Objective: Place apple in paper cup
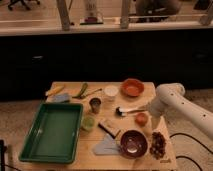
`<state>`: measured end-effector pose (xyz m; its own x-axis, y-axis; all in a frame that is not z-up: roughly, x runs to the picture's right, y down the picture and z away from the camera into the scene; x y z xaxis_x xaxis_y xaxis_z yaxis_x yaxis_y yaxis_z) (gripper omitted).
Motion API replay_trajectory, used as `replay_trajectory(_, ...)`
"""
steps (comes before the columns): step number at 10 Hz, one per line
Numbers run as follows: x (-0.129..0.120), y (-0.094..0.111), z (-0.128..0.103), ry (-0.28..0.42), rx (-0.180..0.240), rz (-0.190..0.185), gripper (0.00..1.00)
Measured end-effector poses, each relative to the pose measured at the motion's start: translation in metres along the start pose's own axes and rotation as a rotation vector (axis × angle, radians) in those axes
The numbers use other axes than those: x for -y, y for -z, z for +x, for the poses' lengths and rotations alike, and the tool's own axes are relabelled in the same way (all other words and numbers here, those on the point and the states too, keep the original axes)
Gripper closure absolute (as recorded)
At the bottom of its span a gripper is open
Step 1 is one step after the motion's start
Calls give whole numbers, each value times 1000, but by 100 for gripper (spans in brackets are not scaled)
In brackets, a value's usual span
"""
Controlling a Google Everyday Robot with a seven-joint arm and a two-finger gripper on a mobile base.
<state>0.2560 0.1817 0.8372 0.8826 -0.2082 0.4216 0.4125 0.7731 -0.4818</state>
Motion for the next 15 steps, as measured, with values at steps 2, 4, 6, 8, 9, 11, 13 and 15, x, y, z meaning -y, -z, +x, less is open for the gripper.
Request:
replay_trajectory(2,0,-6,-3,20,25,5,26)
replay_trajectory(4,1,-13,-4,32,51,10,48)
replay_trajectory(6,0,-14,-3,30,60,20,70)
replay_trajectory(8,0,-10,-2,29,57,31,86)
replay_trajectory(9,-1,-5,0,24,53,40,97)
replay_trajectory(11,-2,2,3,20,50,53,100)
replay_trajectory(13,-3,11,7,14,43,66,100)
replay_trajectory(15,1,18,9,16,32,75,100)
